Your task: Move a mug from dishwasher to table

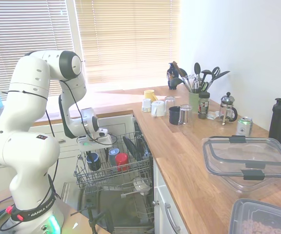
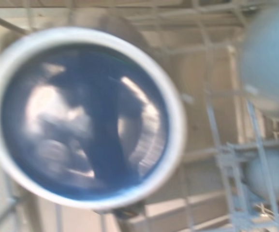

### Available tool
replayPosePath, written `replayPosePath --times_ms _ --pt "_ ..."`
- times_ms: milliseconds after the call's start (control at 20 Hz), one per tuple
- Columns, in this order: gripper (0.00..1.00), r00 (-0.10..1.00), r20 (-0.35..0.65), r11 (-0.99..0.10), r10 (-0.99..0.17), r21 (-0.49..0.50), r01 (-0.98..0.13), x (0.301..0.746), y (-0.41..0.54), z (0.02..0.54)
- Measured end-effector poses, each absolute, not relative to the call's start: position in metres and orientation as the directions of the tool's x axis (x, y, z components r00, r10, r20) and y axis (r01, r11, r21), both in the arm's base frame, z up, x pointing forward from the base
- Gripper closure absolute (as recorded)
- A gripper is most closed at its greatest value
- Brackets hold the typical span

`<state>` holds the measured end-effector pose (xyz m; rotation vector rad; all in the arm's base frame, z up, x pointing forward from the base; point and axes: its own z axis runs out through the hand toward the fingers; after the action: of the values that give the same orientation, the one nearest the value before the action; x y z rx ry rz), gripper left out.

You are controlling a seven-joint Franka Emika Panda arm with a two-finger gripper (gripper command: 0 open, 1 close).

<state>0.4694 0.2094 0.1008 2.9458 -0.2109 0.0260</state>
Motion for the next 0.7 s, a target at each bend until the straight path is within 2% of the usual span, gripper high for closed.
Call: replayPosePath --times_ms 700 --pt "0.00 0.997 -0.006 -0.978 -0.076 0.195 -0.074 0.468 0.233 0.063"
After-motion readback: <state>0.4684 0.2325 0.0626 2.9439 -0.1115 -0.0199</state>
